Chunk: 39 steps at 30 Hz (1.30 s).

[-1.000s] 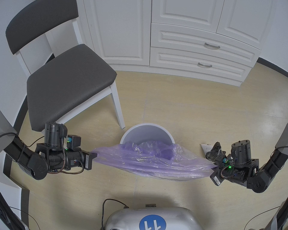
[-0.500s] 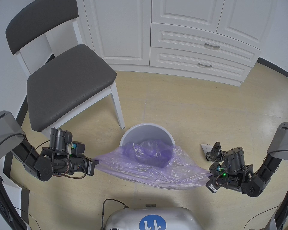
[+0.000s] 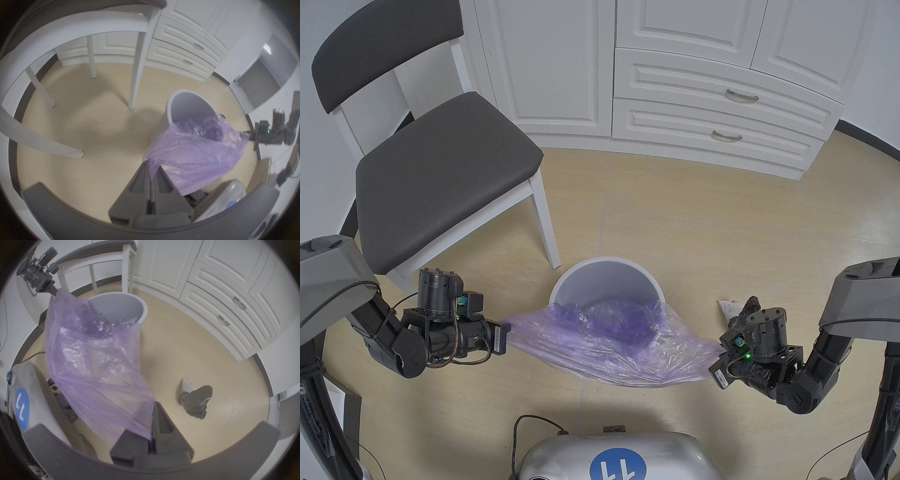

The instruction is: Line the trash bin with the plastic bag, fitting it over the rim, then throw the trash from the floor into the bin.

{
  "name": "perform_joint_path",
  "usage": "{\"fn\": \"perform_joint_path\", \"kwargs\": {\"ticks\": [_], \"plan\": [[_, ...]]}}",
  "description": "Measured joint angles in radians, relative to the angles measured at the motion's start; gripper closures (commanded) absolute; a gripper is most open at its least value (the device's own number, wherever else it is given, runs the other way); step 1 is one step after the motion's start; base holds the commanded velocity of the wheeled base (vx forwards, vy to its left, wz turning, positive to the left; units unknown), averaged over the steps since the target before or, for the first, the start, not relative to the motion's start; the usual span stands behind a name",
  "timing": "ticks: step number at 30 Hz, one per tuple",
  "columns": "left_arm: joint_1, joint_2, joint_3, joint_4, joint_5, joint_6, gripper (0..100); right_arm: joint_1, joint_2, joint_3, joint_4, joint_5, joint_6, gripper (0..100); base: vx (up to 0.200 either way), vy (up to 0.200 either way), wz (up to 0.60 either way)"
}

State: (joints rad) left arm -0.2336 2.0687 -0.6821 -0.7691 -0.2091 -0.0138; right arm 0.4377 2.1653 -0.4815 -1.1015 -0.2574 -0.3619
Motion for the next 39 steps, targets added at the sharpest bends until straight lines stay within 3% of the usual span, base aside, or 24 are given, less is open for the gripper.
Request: {"fn": "perform_joint_path", "kwargs": {"ticks": [4, 8, 14, 28, 39], "plan": [[-0.017, 0.024, -0.022, -0.079, 0.047, -0.087, 100, 0.004, 0.036, -0.018, -0.105, -0.048, 0.014, 100, 0.0, 0.0, 0.0], [-0.029, 0.033, -0.034, -0.13, 0.062, -0.115, 100, 0.0, 0.051, -0.031, -0.165, -0.086, 0.018, 100, 0.0, 0.0, 0.0], [-0.049, 0.021, -0.031, -0.197, 0.062, -0.178, 100, -0.015, 0.044, -0.047, -0.202, -0.098, 0.019, 100, 0.0, 0.0, 0.0], [-0.088, 0.02, -0.016, -0.213, 0.061, -0.19, 100, -0.04, 0.003, -0.005, -0.181, -0.095, -0.013, 100, 0.0, 0.0, 0.0], [-0.06, 0.031, -0.014, -0.109, 0.051, -0.162, 100, -0.056, -0.006, 0.075, -0.18, -0.067, -0.103, 100, 0.0, 0.0, 0.0]]}}
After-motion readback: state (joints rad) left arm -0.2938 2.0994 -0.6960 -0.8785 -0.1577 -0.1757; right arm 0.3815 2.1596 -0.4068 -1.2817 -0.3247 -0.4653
